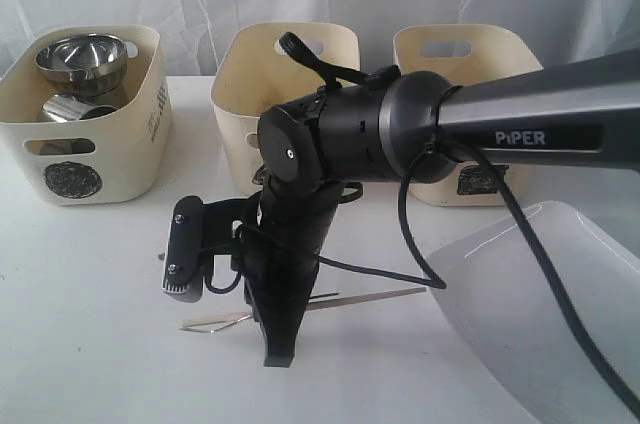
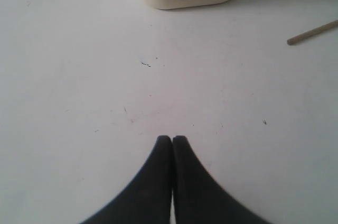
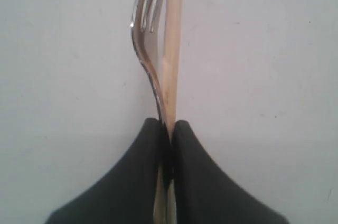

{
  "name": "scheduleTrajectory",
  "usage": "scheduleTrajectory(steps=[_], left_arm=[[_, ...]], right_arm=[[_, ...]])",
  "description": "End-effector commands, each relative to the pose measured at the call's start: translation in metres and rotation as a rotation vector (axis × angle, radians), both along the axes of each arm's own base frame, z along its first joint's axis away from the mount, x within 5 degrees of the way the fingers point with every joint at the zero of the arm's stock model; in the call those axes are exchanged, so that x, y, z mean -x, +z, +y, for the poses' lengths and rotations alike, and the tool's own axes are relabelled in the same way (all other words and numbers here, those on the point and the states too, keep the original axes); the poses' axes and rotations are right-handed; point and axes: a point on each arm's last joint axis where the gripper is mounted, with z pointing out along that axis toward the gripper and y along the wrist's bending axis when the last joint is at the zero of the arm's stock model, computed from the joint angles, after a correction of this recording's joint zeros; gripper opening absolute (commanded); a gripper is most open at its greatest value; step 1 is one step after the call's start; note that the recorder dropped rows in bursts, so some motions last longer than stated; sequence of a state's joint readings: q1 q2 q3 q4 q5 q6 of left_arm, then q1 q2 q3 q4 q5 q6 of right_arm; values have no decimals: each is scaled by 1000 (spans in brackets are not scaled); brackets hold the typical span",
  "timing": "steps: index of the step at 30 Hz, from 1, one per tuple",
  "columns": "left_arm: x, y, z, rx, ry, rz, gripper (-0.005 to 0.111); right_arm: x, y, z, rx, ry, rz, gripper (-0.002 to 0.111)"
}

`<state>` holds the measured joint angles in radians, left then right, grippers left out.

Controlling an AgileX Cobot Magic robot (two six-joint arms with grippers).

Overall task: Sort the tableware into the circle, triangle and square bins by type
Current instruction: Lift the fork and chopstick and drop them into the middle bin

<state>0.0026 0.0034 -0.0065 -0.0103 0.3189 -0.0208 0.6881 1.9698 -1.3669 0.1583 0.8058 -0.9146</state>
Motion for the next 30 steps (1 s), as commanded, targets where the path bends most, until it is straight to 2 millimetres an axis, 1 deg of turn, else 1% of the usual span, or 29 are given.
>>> scheduleTrajectory(steps=[1,2,4,5,6,8,11,13,15,18,20,23,30], left_arm=[[1,-3,-1,5,-6,14,0],[1,-3,-1,5,-6,14,0],[1,-3,-1,5,-6,14,0],[1,-3,-1,5,-6,14,0],[1,-3,-1,5,-6,14,0],[1,-3,-1,5,-6,14,0],[1,-3,-1,5,-6,14,0],[1,-3,-1,5,-6,14,0],[1,-3,-1,5,-6,14,0],[1,-3,-1,5,-6,14,0],[1,-3,-1,5,-6,14,0],[1,-3,-1,5,-6,14,0],[1,-3,-1,5,-6,14,0]], right_arm=[[1,22,2,-83,-11,-61,0],[1,28,1,-96,-12,-78,0],[2,47,-2,-131,-16,-142,0],[-1,56,-2,-156,-48,-189,0],[-4,65,-2,-199,-85,-248,0],[-12,88,2,-349,-157,-391,0],[-22,116,8,-488,-189,-532,0],[-26,124,10,-538,-196,-591,0],[-33,138,12,-636,-206,-717,0],[-40,148,11,-724,-225,-835,0],[-51,149,5,-764,-252,-911,0],[-65,143,-3,-783,-299,-954,0],[-96,111,-20,-757,-375,-993,0]])
